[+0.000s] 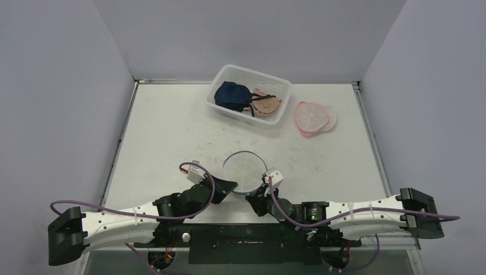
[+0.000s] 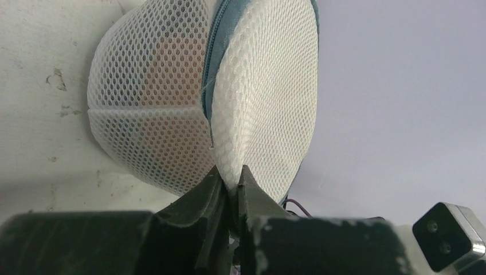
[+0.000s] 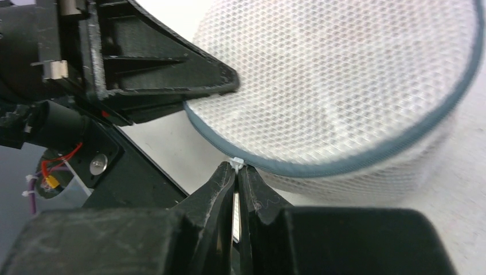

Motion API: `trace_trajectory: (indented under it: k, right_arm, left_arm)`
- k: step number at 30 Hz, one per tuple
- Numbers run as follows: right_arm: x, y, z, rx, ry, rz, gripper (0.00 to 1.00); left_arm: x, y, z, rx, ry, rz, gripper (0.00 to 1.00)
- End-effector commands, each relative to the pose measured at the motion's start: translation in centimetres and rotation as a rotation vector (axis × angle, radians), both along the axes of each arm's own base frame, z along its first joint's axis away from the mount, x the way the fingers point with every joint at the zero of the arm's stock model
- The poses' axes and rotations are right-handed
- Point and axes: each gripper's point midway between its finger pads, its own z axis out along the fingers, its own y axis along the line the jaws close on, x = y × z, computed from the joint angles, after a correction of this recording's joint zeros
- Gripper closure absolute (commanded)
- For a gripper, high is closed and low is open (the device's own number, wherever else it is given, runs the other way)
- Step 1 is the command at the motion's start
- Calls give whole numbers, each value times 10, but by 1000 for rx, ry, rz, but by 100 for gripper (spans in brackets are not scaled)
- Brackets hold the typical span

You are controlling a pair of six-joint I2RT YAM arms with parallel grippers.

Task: Unzip the laundry bag and remove the bra
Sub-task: Unzip the laundry bag at the center of the board.

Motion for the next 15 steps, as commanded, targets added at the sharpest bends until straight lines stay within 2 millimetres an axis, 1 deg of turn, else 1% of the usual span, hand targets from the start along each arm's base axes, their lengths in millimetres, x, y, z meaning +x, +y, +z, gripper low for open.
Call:
trace_trajectory:
  k: [1,3,5,6,11,12,13,15]
  right_arm:
    - [14,-33,-9,-77,-11,-129,95]
    - [17,-44,-10,-90,-9,-169,95]
    - [18,-50,-9,-77,-10,-183,95]
    - [17,-51,-8,-73,-11,-180,95]
    - [9,-52,2,-28,-38,-132,95]
    - [7,-52,3,-21,-42,-123,95]
    - [6,-51,7,-10,-45,-114,95]
    - [2,-49,11,1,-54,-102,95]
  left_arm:
    - [6,4,7,37,-51,3,100]
    - [7,2,7,51,-59,-22,100]
    - [10,-1,10,69,-76,-55,100]
    - [10,-4,10,82,-84,-85,100]
    - [28,-14,16,150,-129,-244,100]
    - [32,-19,22,141,-153,-287,100]
    - [30,-26,29,115,-171,-357,100]
    - [35,-37,45,82,-232,-438,100]
